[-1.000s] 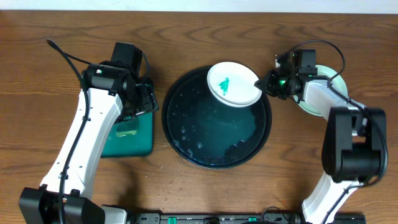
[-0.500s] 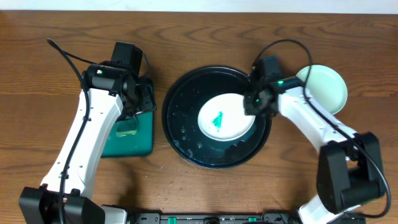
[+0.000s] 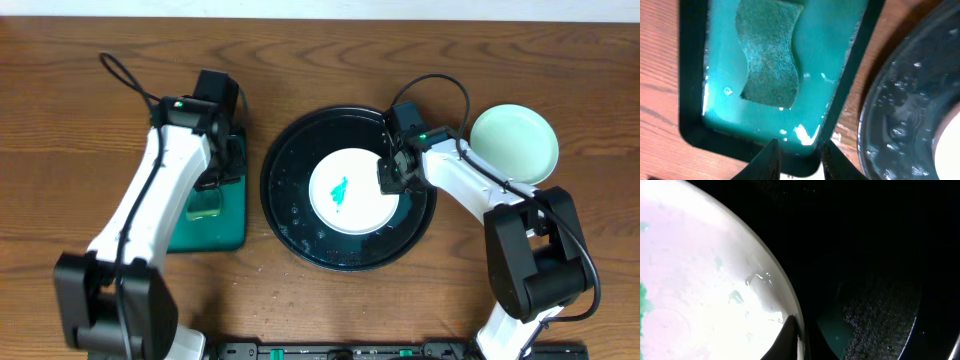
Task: Clean dirty plates on tray and stack at the side
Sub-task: 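Drag the white plate to the tray center with the right gripper, then grasp the sponge in the basin with the left gripper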
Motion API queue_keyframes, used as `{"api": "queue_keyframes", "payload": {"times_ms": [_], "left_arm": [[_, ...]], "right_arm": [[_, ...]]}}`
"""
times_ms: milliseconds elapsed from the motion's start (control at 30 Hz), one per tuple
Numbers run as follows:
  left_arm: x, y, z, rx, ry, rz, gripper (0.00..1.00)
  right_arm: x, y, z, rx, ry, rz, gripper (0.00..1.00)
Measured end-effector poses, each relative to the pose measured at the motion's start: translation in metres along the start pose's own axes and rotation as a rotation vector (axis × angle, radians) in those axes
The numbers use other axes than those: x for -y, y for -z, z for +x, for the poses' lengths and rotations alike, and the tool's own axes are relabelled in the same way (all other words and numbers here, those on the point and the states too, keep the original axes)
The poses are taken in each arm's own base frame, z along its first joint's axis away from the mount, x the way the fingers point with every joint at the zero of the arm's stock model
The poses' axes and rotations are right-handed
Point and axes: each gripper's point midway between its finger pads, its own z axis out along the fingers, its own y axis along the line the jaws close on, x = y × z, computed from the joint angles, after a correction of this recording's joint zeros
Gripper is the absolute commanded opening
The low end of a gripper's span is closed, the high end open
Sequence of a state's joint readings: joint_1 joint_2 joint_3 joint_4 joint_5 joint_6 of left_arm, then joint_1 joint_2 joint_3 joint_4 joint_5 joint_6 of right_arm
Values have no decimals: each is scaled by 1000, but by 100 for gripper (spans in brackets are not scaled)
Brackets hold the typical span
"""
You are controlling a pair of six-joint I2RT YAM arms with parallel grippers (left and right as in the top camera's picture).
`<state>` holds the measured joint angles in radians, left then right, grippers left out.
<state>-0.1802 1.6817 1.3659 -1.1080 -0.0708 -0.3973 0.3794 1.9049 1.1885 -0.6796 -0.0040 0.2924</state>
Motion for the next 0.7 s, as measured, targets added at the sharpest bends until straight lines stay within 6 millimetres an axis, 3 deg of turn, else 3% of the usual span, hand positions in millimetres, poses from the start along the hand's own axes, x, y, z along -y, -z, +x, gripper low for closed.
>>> {"api": "queue_keyframes", "payload": {"times_ms": [67,267,400,600,700], "left_arm": [[1,-14,0,-33,-18,-20,44],[-6,-53,-3,-121,-13,-65,47],[-16,-62,-19,-115,33,3,53],[-40,-88,-19,-135,94,101,52],[-40,-105,-10,-145,95,143,43]], "right_arm": [[0,0,0,0,-2,0,1],[0,0,0,-1,-3,0,1],[0,0,0,-1,-4,-1,1],[-1,0,0,-1,-4,-3,1],[-1,0,0,-2,-4,-3,1]]}}
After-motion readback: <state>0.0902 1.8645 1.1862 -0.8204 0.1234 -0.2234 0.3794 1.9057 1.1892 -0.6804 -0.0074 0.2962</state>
